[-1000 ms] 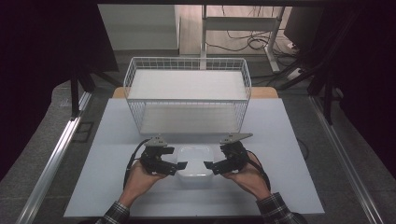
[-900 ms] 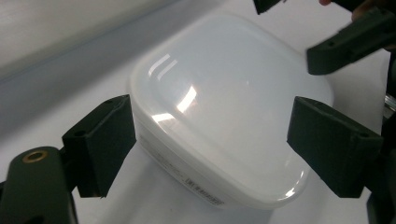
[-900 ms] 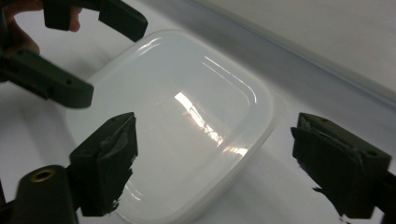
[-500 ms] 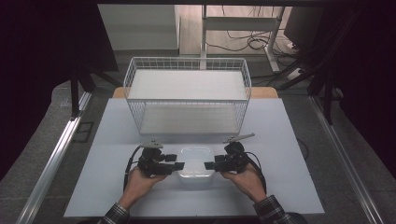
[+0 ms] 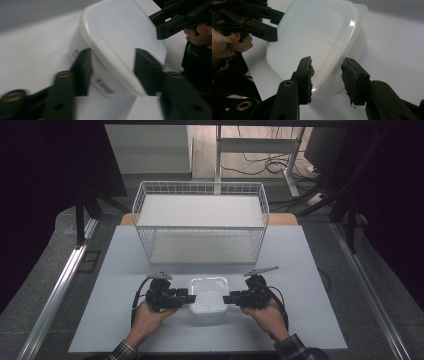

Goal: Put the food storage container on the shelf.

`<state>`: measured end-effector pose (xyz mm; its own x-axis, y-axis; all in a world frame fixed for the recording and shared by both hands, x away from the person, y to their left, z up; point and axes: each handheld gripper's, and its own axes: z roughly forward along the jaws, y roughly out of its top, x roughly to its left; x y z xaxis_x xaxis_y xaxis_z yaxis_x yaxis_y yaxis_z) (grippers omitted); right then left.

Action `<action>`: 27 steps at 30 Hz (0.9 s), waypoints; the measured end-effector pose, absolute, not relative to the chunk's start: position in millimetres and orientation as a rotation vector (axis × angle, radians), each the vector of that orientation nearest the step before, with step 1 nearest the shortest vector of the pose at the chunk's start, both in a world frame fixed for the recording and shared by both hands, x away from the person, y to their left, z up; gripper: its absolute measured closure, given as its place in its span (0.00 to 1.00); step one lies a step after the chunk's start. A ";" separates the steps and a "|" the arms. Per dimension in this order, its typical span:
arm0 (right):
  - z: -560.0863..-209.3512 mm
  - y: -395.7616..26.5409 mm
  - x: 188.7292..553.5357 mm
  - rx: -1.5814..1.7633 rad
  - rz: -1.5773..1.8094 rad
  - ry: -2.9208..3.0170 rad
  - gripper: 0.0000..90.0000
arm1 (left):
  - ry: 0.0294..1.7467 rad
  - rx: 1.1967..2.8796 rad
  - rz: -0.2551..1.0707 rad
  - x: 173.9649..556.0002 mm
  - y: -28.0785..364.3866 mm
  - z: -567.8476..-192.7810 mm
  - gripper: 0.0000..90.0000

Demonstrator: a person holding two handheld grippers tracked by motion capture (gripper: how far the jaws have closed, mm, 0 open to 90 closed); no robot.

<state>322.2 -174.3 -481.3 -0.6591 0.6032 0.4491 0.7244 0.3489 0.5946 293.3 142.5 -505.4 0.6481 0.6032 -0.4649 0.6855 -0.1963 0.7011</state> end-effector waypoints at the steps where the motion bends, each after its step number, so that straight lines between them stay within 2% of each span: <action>1: -482.5 -175.2 323.1 -1.217 -1.211 -2.438 0.66 | 1.036 1.874 -0.113 292.0 142.8 -506.0 0.60; 5: -481.1 -174.2 323.2 -1.212 -1.200 -2.453 0.66 | 1.063 1.852 -0.135 288.9 143.8 -506.0 0.64; 13: -475.8 -178.6 323.4 -1.230 -1.230 -2.447 0.72 | 1.062 1.824 -0.135 280.1 143.4 -502.9 0.74; 16: -472.8 -182.0 320.0 -1.273 -1.263 -2.412 0.81 | 1.062 1.782 -0.143 278.2 146.1 -502.4 0.81; 17: -470.1 -185.7 318.4 -1.291 -1.301 -2.399 0.87 | 1.055 1.773 -0.136 277.3 147.1 -500.9 0.90; 27: -465.9 -178.8 311.4 -1.285 -1.361 -2.533 0.87 | 1.056 1.776 -0.062 277.4 145.8 -497.0 0.90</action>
<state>311.4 -178.8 -465.9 -0.6671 0.6594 0.3466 0.6528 0.2934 0.6984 277.4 145.8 -497.0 0.6135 0.6214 -0.4872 0.6743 -0.0912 0.7328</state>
